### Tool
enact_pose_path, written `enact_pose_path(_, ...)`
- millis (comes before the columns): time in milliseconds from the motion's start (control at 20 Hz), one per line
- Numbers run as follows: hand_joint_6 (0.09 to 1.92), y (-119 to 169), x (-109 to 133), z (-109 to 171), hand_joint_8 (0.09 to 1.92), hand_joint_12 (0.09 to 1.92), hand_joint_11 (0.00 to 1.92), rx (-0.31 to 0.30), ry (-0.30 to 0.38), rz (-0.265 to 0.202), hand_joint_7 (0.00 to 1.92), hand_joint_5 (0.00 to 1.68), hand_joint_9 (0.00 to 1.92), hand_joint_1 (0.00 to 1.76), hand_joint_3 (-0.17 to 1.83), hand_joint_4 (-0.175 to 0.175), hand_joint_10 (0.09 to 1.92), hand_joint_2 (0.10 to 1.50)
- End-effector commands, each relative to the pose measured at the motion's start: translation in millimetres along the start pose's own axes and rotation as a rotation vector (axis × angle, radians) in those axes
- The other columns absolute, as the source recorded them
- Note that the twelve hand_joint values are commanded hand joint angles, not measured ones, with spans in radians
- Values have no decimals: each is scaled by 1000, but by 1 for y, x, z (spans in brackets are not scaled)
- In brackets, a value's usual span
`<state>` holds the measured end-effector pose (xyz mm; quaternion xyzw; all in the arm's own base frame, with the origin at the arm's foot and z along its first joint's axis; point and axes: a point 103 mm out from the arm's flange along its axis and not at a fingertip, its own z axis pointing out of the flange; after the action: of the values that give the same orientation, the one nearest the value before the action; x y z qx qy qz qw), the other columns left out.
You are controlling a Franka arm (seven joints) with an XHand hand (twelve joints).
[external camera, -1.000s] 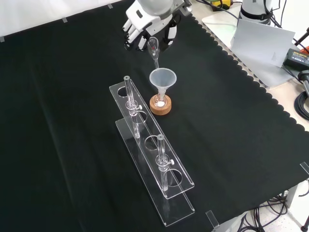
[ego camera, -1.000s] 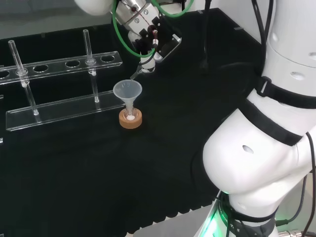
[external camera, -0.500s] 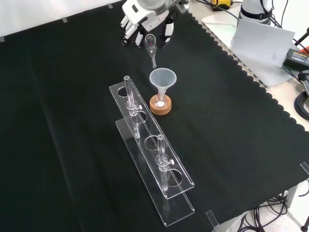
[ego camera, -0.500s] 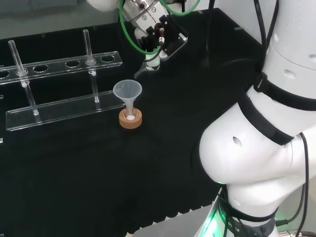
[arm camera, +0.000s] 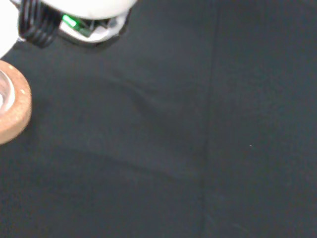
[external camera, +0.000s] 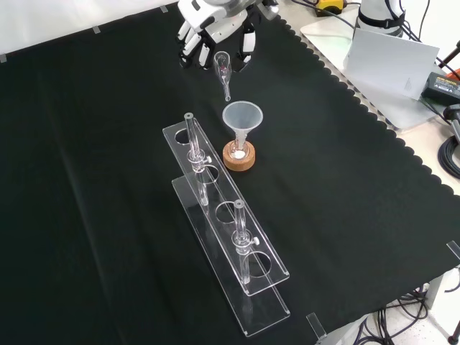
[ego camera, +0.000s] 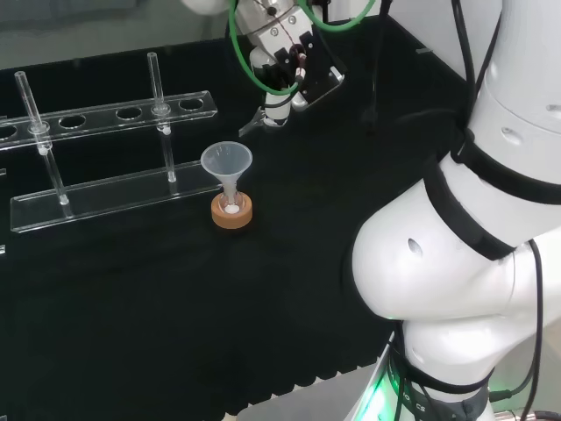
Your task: Pour all the NaCl from the weighing funnel into the round-bottom flask.
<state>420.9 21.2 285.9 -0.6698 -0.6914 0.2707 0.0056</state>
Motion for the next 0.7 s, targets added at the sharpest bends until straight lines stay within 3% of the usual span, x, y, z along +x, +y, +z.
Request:
enact_pose_path(50, 767, 2, -10, 9, 639, 1264, 538, -57, 153, -13, 382, 1236, 711, 1118, 722, 175, 497, 636)
enact_pose_path(700, 770, 3, -25, 13, 639, 1263, 540, -85, 303, -22, 383, 1235, 712, 1118, 723, 175, 498, 636)
